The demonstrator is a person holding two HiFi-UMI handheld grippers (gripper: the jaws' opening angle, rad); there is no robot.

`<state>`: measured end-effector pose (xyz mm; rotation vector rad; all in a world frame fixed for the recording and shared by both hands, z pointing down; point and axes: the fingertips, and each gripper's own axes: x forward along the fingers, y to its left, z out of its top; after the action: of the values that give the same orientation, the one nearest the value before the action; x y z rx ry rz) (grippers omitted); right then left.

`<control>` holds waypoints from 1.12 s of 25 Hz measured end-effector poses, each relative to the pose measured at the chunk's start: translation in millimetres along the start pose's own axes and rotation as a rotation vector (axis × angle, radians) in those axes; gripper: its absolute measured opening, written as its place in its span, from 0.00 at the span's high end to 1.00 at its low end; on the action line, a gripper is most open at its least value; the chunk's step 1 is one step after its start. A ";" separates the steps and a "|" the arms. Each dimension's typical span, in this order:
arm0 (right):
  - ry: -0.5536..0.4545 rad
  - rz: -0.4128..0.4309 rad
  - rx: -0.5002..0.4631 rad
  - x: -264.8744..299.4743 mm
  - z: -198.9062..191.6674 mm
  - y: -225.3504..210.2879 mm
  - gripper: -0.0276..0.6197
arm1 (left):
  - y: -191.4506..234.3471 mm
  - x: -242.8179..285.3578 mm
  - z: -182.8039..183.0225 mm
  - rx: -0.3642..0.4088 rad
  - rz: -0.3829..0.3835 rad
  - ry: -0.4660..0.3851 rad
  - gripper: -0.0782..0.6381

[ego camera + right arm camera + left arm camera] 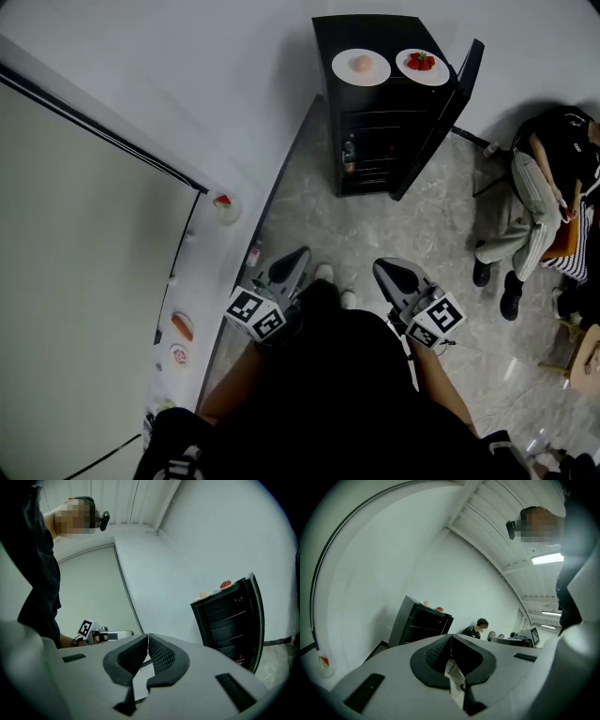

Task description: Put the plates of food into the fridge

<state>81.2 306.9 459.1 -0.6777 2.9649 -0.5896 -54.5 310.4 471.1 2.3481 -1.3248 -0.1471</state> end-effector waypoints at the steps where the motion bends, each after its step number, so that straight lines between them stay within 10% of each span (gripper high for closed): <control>1: 0.001 0.002 0.007 -0.2 -0.7 -1.8 0.92 | 0.4 1.9 0.5 0.007 0.003 -0.002 0.86; 28: 0.008 -0.062 0.069 78.4 32.6 -98.5 0.92 | 82.1 106.3 41.3 0.006 -0.048 0.019 0.86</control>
<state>54.9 179.9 469.0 -0.7650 2.9248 -0.6973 -74.7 171.7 481.3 2.3815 -1.2624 -0.1358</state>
